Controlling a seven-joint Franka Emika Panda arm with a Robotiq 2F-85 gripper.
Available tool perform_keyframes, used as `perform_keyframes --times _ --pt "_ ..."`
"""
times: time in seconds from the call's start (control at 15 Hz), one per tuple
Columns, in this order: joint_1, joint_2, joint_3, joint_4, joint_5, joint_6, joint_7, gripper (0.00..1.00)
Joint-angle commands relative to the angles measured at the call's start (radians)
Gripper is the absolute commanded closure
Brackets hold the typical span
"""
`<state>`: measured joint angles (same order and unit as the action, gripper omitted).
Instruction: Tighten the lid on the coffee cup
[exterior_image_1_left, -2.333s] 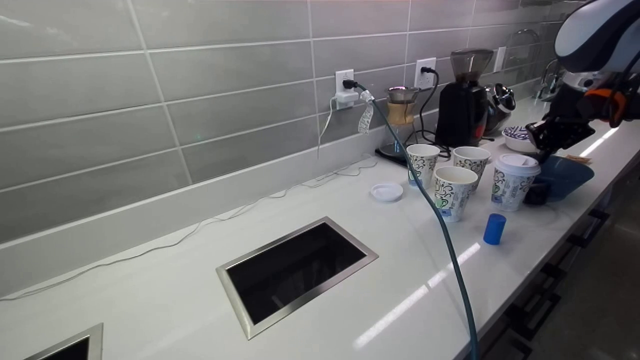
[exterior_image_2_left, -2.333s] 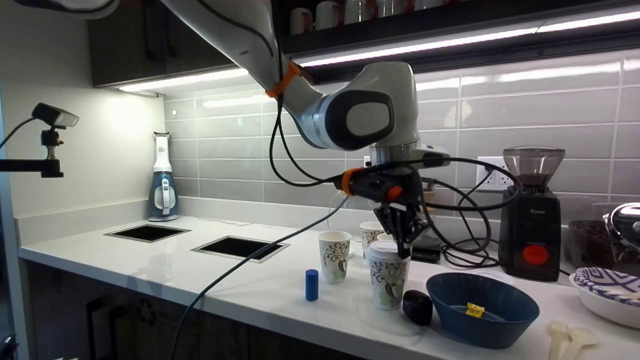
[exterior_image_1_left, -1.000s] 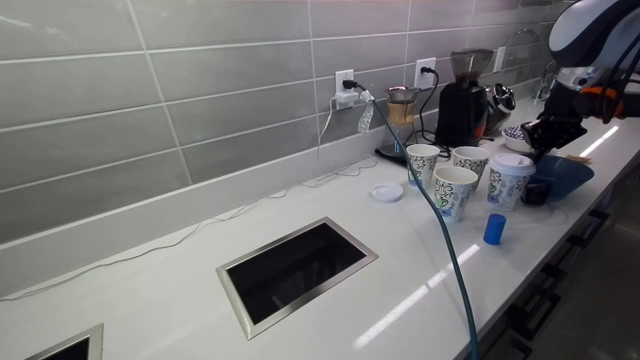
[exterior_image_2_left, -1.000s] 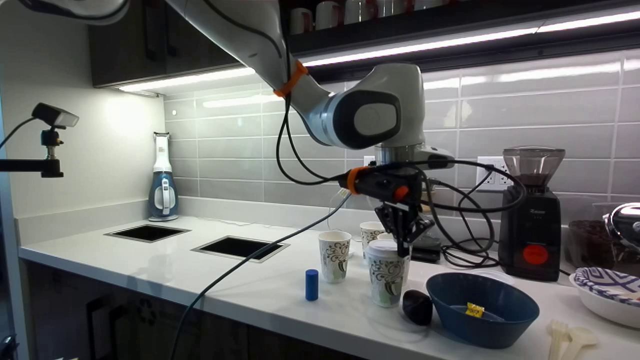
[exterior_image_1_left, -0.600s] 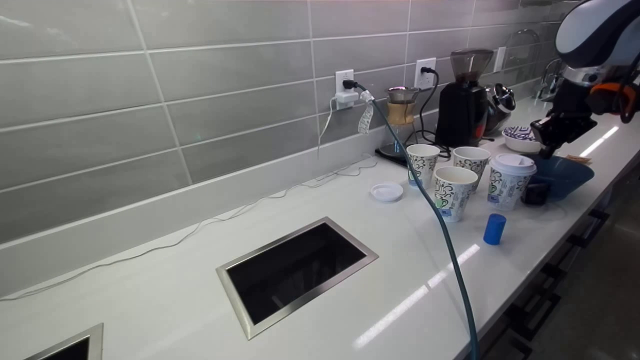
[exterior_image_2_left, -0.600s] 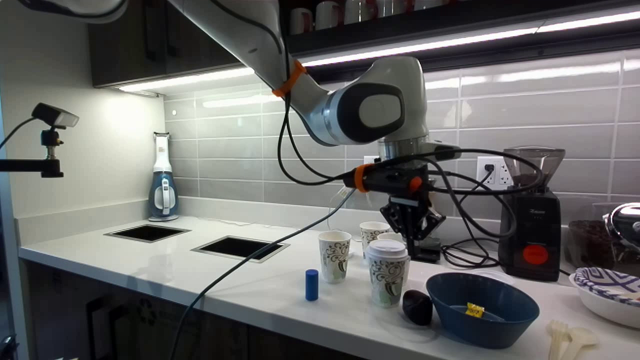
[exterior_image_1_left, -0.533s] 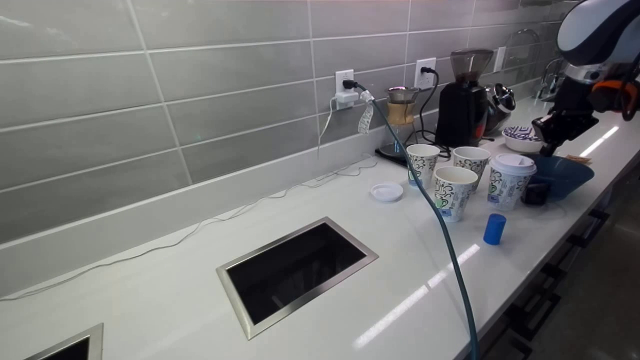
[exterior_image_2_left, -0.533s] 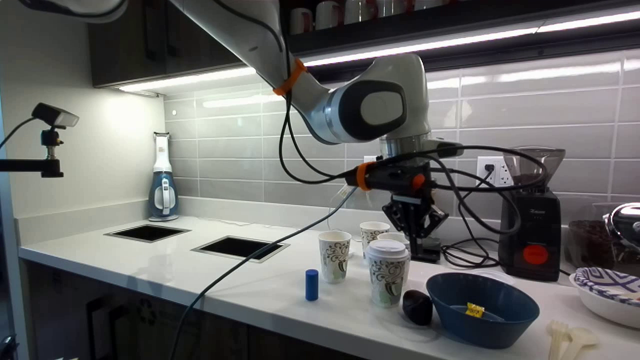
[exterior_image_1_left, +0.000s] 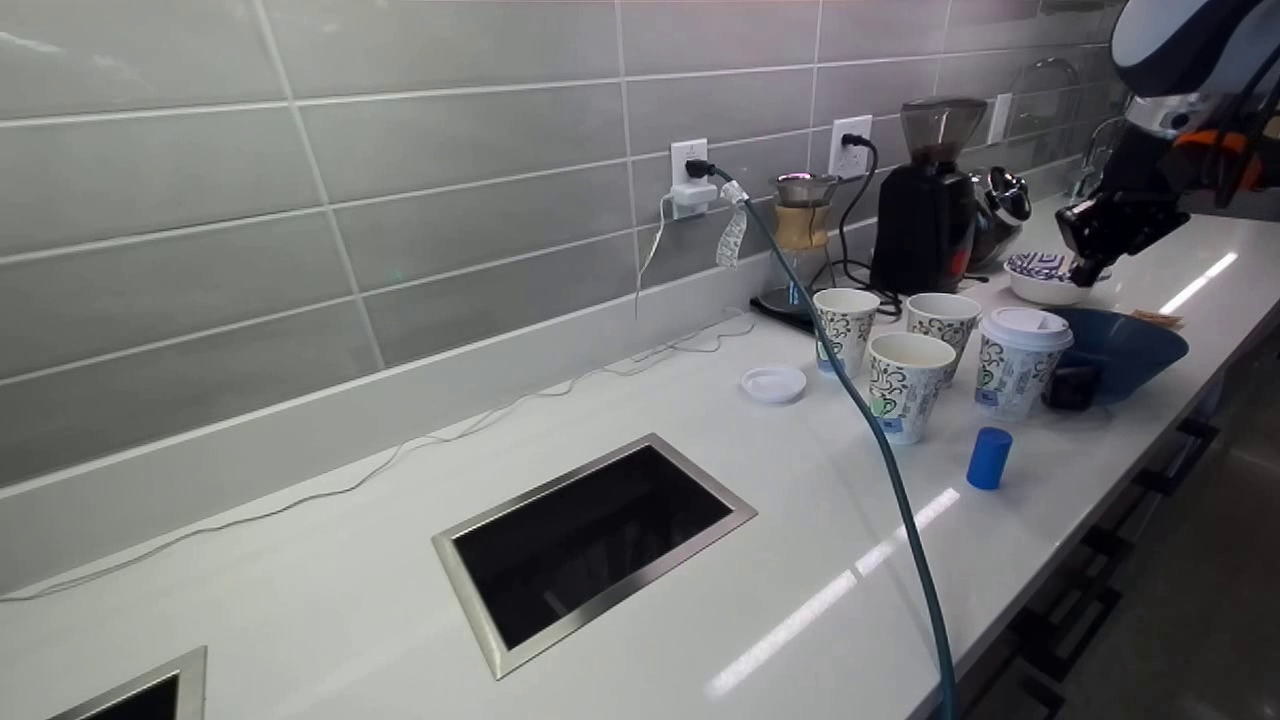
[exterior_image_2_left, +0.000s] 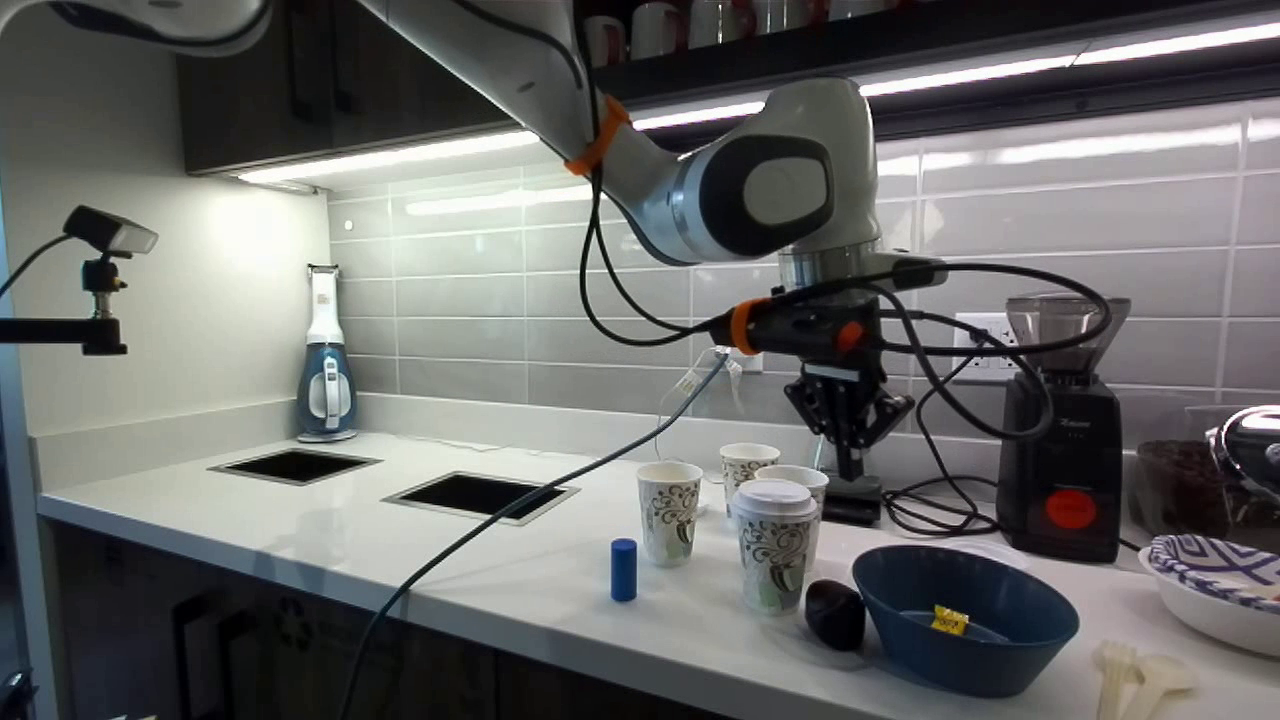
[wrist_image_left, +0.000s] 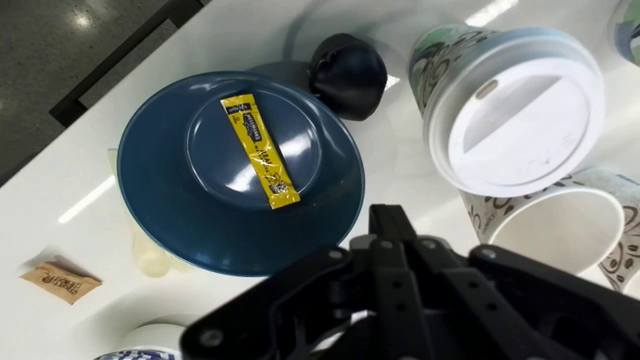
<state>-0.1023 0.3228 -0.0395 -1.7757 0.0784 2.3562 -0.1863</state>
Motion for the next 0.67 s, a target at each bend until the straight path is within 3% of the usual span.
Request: perform_keyframes --times 0.0,0.6 --pt "0.001 0.057 0.014 0.094 0.025 -0.076 0.047 1.00" --pt "0.043 0.150 0.029 0.238 0.018 -0.204 0.196 1.00"
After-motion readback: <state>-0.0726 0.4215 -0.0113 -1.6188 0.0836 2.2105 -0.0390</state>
